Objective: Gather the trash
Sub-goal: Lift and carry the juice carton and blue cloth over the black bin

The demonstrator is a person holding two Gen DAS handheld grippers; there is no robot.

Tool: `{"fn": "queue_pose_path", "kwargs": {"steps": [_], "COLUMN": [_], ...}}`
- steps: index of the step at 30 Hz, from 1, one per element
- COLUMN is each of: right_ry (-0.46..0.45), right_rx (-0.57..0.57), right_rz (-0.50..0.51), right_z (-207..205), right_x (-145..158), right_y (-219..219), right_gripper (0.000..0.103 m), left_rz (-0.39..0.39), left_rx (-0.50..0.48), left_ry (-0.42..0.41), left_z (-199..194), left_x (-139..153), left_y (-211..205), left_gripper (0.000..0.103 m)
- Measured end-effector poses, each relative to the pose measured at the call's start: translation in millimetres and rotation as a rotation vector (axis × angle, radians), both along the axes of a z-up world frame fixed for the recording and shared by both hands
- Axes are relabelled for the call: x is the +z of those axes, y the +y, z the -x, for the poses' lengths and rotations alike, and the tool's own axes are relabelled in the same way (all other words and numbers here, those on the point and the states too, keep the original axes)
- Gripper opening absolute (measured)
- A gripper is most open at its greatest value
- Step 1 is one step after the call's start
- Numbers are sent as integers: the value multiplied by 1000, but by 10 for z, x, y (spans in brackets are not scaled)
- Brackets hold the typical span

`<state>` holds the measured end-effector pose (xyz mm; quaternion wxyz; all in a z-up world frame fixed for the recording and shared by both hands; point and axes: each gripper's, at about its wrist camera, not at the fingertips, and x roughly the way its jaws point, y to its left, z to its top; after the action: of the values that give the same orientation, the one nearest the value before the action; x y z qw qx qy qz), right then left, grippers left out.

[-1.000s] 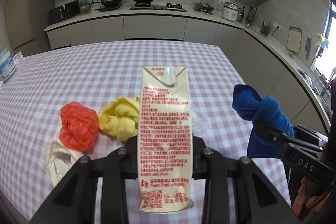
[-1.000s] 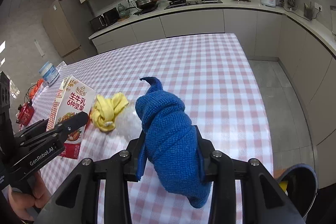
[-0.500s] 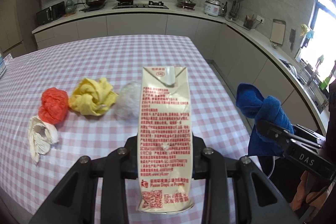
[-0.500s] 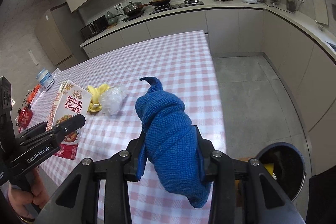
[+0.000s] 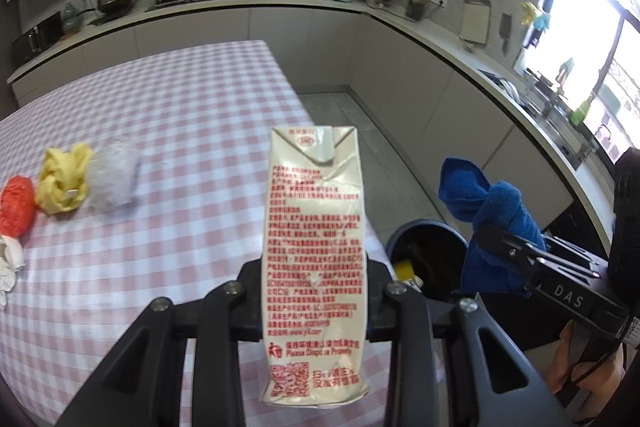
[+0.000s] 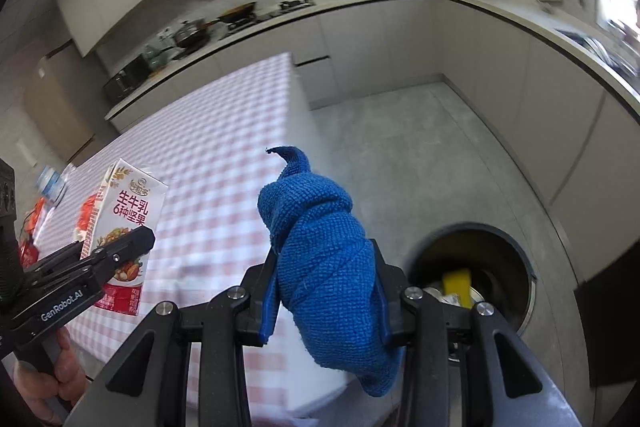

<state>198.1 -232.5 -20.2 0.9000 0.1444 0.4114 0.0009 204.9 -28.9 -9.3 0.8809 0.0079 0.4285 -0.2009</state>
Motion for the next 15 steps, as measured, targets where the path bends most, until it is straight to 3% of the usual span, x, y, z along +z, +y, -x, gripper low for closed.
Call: {"fn": "queue_pose_path", "kwargs": {"steps": [15], "right_ry": [82], "right_rx": [-202], "right_rz": [3], "right_z": [470], "right_x": [-412], "right_y": [-1145], "right_gripper": [40], "left_rz": [23], "left_rx": [-221], "left_ry": [92], "left_z": [194], "left_x": [-213], "left_y": [-1343], "left_gripper": [34]}}
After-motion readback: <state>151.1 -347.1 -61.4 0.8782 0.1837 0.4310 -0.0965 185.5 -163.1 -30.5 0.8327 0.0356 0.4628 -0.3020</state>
